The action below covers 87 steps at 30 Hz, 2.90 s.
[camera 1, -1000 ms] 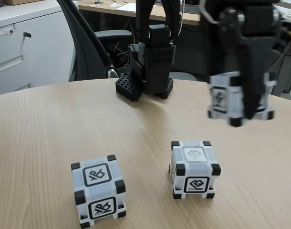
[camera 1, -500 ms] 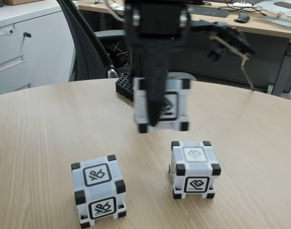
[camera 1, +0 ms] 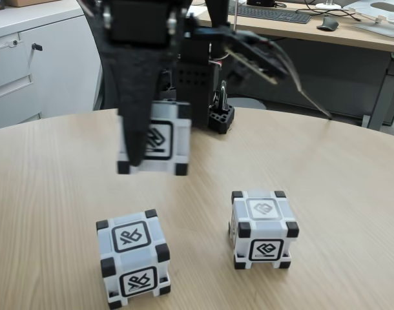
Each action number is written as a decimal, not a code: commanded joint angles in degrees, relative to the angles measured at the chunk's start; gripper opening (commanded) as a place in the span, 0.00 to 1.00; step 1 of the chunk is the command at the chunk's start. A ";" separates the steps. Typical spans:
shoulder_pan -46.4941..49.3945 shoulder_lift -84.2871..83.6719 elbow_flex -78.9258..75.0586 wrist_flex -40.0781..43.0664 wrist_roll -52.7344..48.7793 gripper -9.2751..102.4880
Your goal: Stack cubes from left to right.
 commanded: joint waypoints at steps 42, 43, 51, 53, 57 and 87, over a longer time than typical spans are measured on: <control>1.58 -11.16 -4.92 -11.87 0.88 0.13; 1.58 -11.16 -4.92 -11.69 0.97 0.12; 1.58 -11.16 -4.66 -11.34 3.34 0.09; 1.58 -11.16 -4.66 -11.25 4.13 0.09; 1.49 -11.16 -4.66 -11.07 4.57 0.08; 1.49 -11.07 0.79 -11.51 4.83 0.31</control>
